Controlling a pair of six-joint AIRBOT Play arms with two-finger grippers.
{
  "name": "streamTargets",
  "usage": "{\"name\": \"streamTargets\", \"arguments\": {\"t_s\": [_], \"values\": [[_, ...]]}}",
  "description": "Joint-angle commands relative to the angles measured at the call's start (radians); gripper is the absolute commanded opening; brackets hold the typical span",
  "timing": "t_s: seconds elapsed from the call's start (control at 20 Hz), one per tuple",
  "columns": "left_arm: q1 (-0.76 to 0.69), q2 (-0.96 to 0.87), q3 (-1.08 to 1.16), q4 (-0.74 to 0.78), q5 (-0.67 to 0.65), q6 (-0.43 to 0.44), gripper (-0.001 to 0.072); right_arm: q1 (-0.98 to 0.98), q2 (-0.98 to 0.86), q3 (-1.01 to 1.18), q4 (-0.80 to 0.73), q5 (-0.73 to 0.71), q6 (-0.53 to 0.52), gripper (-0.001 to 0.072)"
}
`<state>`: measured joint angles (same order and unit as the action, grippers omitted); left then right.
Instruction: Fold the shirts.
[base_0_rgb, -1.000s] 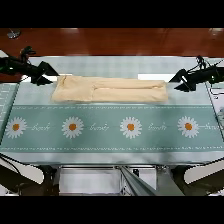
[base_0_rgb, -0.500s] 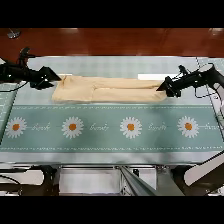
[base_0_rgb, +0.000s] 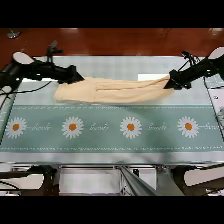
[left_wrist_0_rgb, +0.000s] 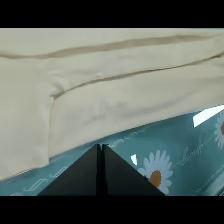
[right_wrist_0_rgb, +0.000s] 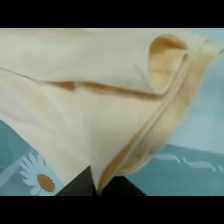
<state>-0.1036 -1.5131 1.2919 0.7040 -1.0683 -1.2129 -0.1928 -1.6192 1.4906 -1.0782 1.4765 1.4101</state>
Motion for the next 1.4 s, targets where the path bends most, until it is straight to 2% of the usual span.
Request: {"name": "streamTargets", "arguments": {"t_s": [0.0,0.15,0.25,0.5,0.6,0.8,0.9,1.1,1.2,1.35], "values": [[-0.214,-0.008,-0.002,-0.011,0.114,0.026,0.0025,-0.006,0.284,-0.182,-0.133,-0.028,-0.008,0.0018],[-0.439,-0.060,0.035,-0.005,0.273,0.027,0.0024,-0.008,0.566,-0.377,-0.135,-0.072,0.011,0.0018],[-0.547,-0.146,0.109,0.004,0.328,0.023,0.0024,-0.008,0.715,-0.457,-0.134,-0.072,0.042,0.0018],[-0.708,-0.393,0.335,-0.001,0.257,-0.150,0.0024,-0.007,0.894,-0.496,-0.130,-0.037,0.079,0.0018],[-0.776,-0.460,0.399,-0.032,0.151,-0.161,0.0024,-0.006,0.902,-0.496,-0.120,-0.031,0.077,0.0018],[-0.848,-0.499,0.436,-0.031,0.077,-0.161,0.0025,0.020,0.900,-0.495,-0.079,-0.055,0.070,0.0018],[-0.779,-0.489,0.463,-0.031,0.019,-0.161,0.0025,0.049,0.892,-0.493,-0.076,-0.062,0.073,0.0018],[-0.486,-0.423,0.536,-0.028,-0.175,-0.161,0.0024,0.147,0.824,-0.465,-0.018,-0.117,0.100,0.0018],[-0.315,-0.345,0.536,0.022,-0.264,-0.142,0.0024,0.230,0.738,-0.406,-0.008,-0.159,0.116,0.0018],[-0.037,-0.215,0.510,0.094,-0.402,-0.164,0.0024,0.369,0.534,-0.230,0.002,-0.197,0.134,0.0018]]}}
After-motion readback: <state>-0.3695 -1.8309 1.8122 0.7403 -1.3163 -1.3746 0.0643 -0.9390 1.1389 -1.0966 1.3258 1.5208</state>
